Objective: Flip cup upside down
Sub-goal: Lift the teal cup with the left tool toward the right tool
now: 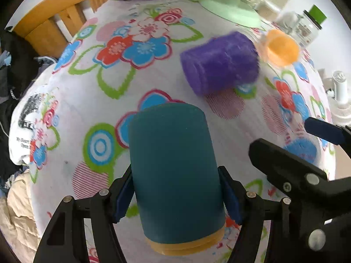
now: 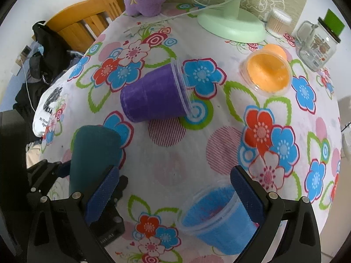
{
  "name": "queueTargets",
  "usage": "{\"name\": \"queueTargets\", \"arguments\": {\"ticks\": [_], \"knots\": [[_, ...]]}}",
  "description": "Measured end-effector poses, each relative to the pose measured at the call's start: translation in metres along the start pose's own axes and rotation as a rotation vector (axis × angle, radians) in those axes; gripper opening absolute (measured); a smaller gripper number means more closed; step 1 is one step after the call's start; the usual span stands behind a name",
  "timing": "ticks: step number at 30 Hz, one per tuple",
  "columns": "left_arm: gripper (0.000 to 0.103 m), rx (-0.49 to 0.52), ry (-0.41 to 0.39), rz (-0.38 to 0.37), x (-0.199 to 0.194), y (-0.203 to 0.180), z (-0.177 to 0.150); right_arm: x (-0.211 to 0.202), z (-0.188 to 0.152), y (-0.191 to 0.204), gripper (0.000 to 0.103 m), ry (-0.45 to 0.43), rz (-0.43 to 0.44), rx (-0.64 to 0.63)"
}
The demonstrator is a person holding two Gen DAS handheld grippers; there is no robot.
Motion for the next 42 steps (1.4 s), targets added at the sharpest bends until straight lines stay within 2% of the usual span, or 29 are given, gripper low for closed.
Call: {"name": "queueTargets", "arguments": {"ticks": [4,10,21,29,42], "knots": [[0.072,0.014,0.010,0.009,0.007,-0.005,-0.005,-0.003,-0.007,-0.006,0.102,-0.010,-0.028,0.011],[0.072,0.030,0.013,-0.001,0.005,-0.013,-0.012,-0.006,-0.013,-0.016,0.102,-0.018,-0.025,0.040],[0.072,0.054,0.025,-0.024,-0.005,-0.030,-0.049,-0.024,-0.025,-0.023,0.102,-0.063,-0.039,0.039],[0.072,0.071,0.022,-0.037,-0.015,-0.043,-0.071,-0.042,-0.050,-0.030,0.102,-0.091,-0.071,0.043],[0.072,0.130,0.025,-0.036,-0.018,-0.066,-0.096,-0.049,-0.101,-0.047,0.102,-0.062,-0.083,0.108]]}}
Point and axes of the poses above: each gripper's, at about its wrist camera, not at the fingertips, and x roughly the way its jaws point, y to its left, z to its top, the point moved 6 cm from there along x, roughly the way its jaws point, and after that the axes turned 3 degrees about x, right-handed, at the moved point
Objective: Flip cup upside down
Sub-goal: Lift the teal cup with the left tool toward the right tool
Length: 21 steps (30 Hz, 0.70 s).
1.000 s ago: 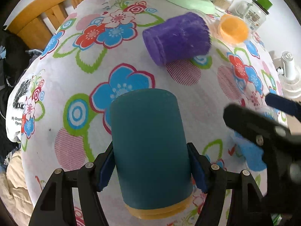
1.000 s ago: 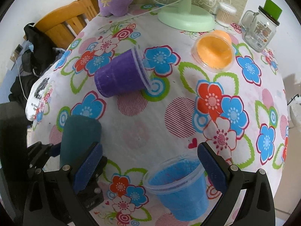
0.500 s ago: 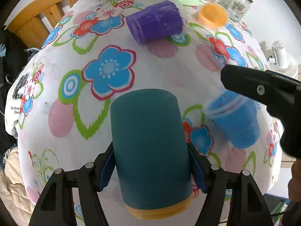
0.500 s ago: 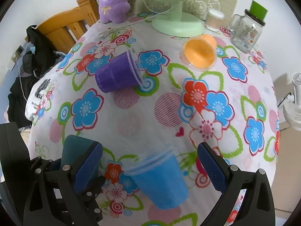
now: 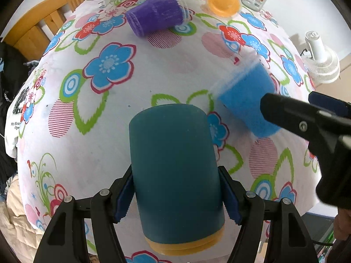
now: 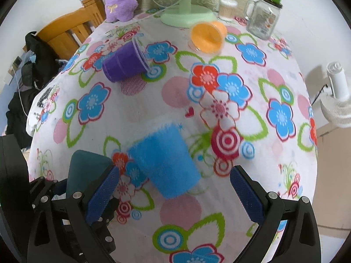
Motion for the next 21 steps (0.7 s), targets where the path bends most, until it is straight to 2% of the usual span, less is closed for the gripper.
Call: {"name": "queueTargets", "arguments": {"ticks": [13,17,21], "knots": [[0.073,0.055,-0.003,0.007,0.015,-0.018,0.002,0.017,-0.031,-0.012,0.102,0.061,0.009,0.046],[0.074,0.098,-0.013,0.041,0.015,-0.023,0.009,0.022,-0.034,-0.015,0.102,0.077,0.008,0.074],[0.077,0.073,0.007,0.001,0.014,-0.021,0.013,0.019,-0.035,-0.014,0.102,0.081,0.009,0.090]]}}
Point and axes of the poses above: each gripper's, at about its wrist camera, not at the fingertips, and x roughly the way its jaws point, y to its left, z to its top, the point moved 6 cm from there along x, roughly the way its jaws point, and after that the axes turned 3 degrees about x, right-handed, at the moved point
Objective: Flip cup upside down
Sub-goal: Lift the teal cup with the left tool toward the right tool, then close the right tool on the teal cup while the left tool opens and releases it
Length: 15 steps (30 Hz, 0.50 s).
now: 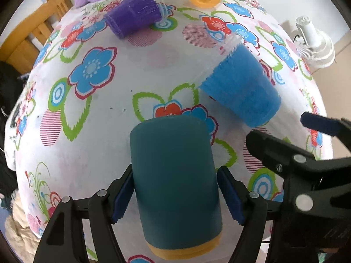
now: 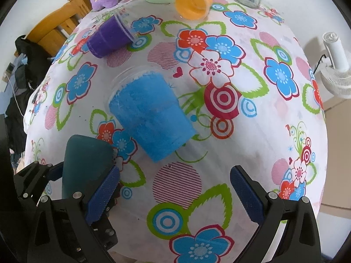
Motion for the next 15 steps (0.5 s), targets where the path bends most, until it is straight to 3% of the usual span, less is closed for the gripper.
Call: {"name": "queueTargets", "arguments": {"ticks": [11,15], "knots": [[0.085,0.049,-0.066,-0.050,-0.053,0.019,0.003,-0.039,0.001,0.026,0.102,-0.037,0.017,0.065],[0.087,0.056,-0.055,-0.069,-0.063,0.037,0.000,-0.045,0.000,0.046,0.102,-0.043,0.027,0.079]]}}
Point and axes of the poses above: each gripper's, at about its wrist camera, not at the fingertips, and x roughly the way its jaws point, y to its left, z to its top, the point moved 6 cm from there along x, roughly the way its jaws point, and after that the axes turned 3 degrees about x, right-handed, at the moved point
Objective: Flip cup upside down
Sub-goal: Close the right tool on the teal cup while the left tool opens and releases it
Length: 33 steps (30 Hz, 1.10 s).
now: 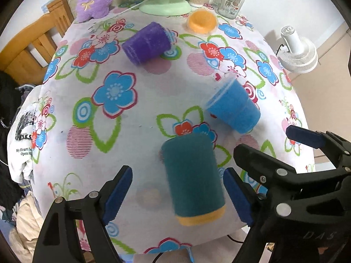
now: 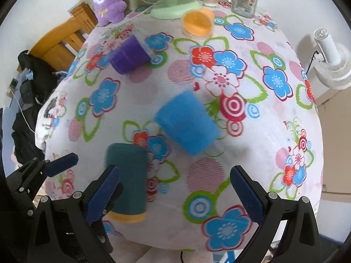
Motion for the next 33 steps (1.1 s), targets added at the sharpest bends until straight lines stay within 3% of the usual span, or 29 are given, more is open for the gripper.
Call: {"name": "queueTargets", "arguments": {"ticks": [15,20,23,27,33], "knots": [[0.087,0.073,0.057,0.035,0.026,0.062,-0.020,0.055,-0.007,0.051,0.098,0.085,-0.026,0.018],[0.087,0.067,0.085,0.030,0.035,0.074,-0.029,0.072,-0.009,0.062,0.087,0.138,-0.037,0.007],[0.087,0.075,0.103,0.033,0.042,0.077,-0.031,0.084,-0.012,0.064,0.079,0.183,-0.092,-0.023],[0.087,0.081,0.121,0.025,0.049,0.079,-0.033,0.100,-0.017,0.062,0.070,0.252,-0.060,0.023],[0.087,0.058,0.123,0.018,0.051,0.080,-0.032,0.096,-0.014,0.068,0.068,0.203,-0.063,-0.009]]}}
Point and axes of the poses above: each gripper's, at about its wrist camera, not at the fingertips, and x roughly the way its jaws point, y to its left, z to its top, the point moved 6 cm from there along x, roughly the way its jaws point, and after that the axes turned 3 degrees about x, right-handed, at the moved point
